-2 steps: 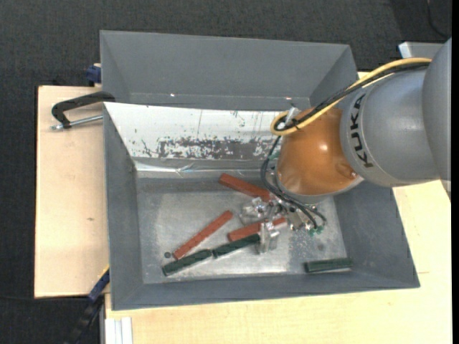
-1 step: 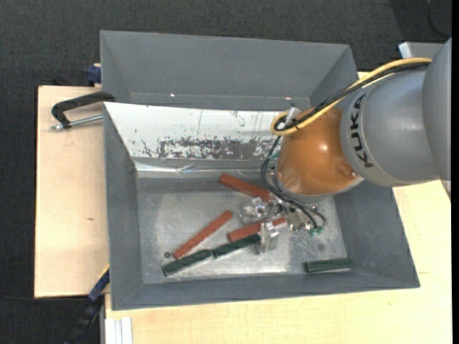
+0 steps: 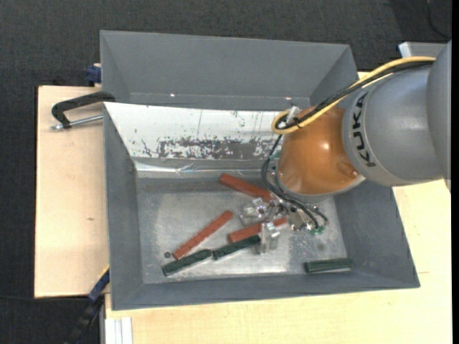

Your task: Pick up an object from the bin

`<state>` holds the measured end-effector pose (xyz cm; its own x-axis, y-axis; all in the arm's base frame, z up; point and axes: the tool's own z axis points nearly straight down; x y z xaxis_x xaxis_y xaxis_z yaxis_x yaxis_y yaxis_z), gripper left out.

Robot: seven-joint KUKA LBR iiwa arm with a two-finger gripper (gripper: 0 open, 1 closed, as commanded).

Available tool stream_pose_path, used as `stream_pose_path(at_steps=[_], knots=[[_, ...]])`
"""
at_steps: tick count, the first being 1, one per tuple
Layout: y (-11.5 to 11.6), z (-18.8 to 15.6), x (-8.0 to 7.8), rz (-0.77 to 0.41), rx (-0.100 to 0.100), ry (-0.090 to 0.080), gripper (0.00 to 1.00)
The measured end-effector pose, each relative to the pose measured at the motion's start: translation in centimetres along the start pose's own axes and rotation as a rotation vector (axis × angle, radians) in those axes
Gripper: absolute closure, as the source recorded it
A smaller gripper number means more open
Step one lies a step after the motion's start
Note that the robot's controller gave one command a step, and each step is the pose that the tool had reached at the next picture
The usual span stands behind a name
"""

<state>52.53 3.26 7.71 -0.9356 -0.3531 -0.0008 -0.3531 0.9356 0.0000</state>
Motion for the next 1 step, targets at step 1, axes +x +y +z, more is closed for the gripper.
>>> stream_pose_path(at_steps=[1], knots=[[0.13,-2.08,0.17,0.000,-0.003,0.006,1.00]])
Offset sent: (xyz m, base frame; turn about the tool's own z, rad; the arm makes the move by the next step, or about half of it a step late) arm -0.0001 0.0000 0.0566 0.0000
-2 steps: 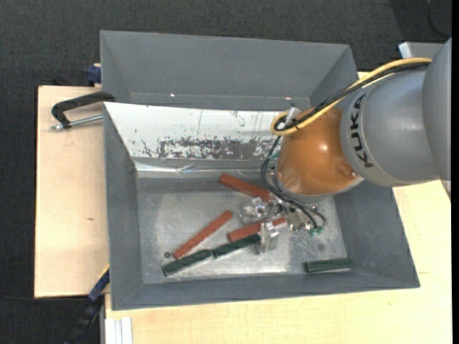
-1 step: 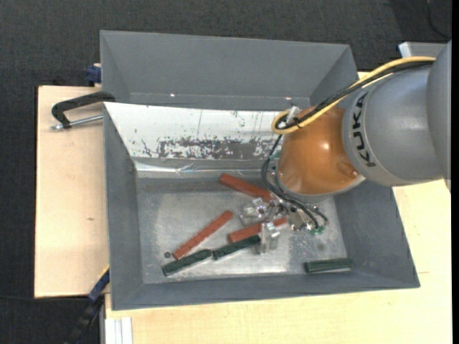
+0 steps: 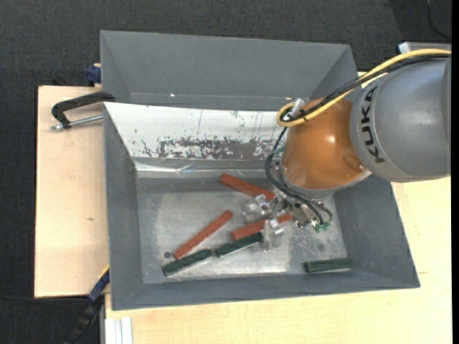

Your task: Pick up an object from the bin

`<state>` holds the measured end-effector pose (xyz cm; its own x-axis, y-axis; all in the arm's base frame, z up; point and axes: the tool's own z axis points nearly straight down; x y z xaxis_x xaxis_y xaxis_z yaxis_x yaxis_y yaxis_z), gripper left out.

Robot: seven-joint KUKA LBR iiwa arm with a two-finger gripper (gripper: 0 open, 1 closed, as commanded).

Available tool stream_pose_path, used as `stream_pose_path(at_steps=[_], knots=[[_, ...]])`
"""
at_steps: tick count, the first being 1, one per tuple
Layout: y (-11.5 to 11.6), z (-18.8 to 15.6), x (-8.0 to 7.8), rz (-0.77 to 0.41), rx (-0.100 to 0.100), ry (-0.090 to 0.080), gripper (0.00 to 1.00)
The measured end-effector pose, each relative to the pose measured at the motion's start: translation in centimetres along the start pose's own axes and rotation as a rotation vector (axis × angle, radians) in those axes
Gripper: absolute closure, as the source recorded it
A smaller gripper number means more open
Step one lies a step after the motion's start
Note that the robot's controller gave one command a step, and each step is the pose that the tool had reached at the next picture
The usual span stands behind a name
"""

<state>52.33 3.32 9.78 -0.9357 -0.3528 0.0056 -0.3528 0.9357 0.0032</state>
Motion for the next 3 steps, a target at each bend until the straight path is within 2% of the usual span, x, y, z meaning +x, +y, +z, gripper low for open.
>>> stream_pose_path(at_steps=[2,3], knots=[[-0.1,-3.3,-0.4,0.000,0.005,-0.014,1.00],[0.0,-4.3,-0.2,0.000,0.002,-0.006,1.00]])
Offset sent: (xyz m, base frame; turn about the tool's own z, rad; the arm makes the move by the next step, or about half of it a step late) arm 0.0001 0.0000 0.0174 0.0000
